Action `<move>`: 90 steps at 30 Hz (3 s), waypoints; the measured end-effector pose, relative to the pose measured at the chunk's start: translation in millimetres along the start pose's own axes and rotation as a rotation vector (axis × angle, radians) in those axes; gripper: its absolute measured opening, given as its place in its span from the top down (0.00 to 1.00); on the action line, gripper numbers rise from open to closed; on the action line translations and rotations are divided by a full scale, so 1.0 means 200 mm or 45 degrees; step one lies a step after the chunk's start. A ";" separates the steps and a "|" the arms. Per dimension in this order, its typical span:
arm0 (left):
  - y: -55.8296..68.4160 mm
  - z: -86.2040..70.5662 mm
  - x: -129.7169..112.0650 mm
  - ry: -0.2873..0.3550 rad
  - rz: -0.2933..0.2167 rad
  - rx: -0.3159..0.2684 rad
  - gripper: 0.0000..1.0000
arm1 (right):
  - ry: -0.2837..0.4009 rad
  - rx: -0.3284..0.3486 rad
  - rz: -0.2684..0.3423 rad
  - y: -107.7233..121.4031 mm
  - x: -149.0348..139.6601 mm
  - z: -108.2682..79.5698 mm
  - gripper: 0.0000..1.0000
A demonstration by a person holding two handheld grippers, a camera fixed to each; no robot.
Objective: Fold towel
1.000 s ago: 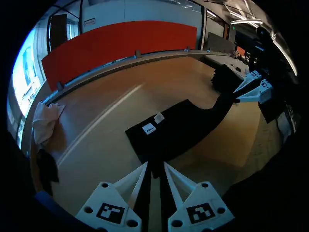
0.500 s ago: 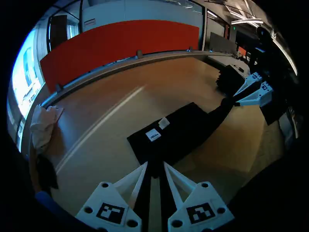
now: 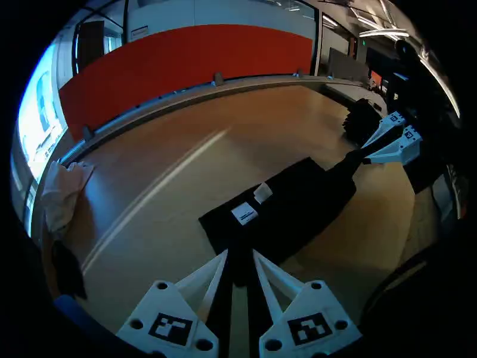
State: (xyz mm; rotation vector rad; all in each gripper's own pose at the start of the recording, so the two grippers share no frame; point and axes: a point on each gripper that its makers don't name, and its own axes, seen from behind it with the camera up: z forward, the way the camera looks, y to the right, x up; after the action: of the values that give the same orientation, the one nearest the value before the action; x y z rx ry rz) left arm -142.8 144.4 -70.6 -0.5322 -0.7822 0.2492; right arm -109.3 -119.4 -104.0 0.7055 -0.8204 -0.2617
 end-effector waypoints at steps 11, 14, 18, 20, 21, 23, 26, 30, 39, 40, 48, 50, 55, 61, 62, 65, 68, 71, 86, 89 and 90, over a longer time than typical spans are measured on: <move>-0.04 0.13 -0.01 -0.022 -0.001 0.011 0.87 | -0.034 -0.025 0.029 0.08 -0.03 0.12 0.83; -0.05 0.17 -0.02 -0.026 -0.001 0.014 0.87 | -0.043 -0.030 0.035 0.10 -0.04 0.14 0.83; -0.07 0.21 -0.02 -0.027 0.001 0.024 0.87 | -0.054 -0.040 0.044 0.14 -0.05 0.18 0.83; -0.08 0.25 -0.02 -0.030 0.001 0.032 0.87 | -0.059 -0.046 0.050 0.16 -0.05 0.21 0.83; -0.09 0.26 -0.02 -0.031 0.002 0.037 0.86 | -0.062 -0.049 0.054 0.16 -0.05 0.22 0.83; -0.11 0.29 -0.02 -0.032 0.002 0.050 0.85 | -0.069 -0.052 0.061 0.18 -0.06 0.25 0.83; -0.13 0.33 -0.02 -0.037 0.002 0.065 0.83 | -0.082 -0.061 0.067 0.20 -0.07 0.28 0.83; -0.14 0.37 -0.03 -0.045 0.001 0.079 0.79 | -0.091 -0.072 0.068 0.22 -0.09 0.31 0.82; -0.19 0.42 -0.05 -0.047 0.014 0.119 0.70 | -0.099 -0.138 0.081 0.30 -0.12 0.35 0.64; -0.20 0.42 -0.05 -0.047 0.019 0.125 0.69 | -0.100 -0.146 0.081 0.30 -0.12 0.35 0.61; -0.26 0.42 -0.03 -0.035 0.028 0.172 0.59 | -0.099 -0.207 0.076 0.38 -0.11 0.36 0.36; -0.27 0.42 -0.02 -0.032 0.019 0.180 0.55 | -0.092 -0.224 0.073 0.41 -0.10 0.36 0.34; -0.31 0.41 0.01 -0.022 0.004 0.203 0.48 | -0.071 -0.250 0.075 0.44 -0.07 0.35 0.23; -0.32 0.38 0.00 -0.017 -0.033 0.190 0.18 | -0.042 -0.268 0.072 0.46 -0.05 0.32 0.00; -0.32 0.37 0.00 -0.017 -0.045 0.181 0.08 | -0.038 -0.270 0.072 0.47 -0.05 0.31 0.00; -0.33 0.34 -0.01 -0.011 -0.078 0.178 0.00 | -0.031 -0.273 0.075 0.46 -0.05 0.28 0.00; -0.35 0.31 -0.01 0.002 -0.100 0.193 0.00 | -0.027 -0.275 0.076 0.45 -0.06 0.25 0.00; -0.36 0.27 -0.02 0.013 -0.116 0.199 0.00 | -0.022 -0.274 0.074 0.43 -0.07 0.21 0.00; -0.29 0.04 -0.10 0.056 -0.195 0.230 0.00 | 0.015 -0.275 0.077 0.29 -0.11 0.03 0.00; -0.28 0.01 -0.12 0.063 -0.210 0.243 0.00 | 0.023 -0.278 0.080 0.27 -0.12 0.00 0.00; -0.28 0.00 -0.12 0.065 -0.215 0.247 0.00 | 0.025 -0.279 0.082 0.27 -0.12 0.00 0.00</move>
State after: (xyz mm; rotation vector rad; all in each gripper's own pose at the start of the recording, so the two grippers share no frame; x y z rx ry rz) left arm -158.3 87.6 -56.2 -0.2865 -0.7401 0.1524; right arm -127.3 -68.1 -81.8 0.4746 -0.7805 -0.2813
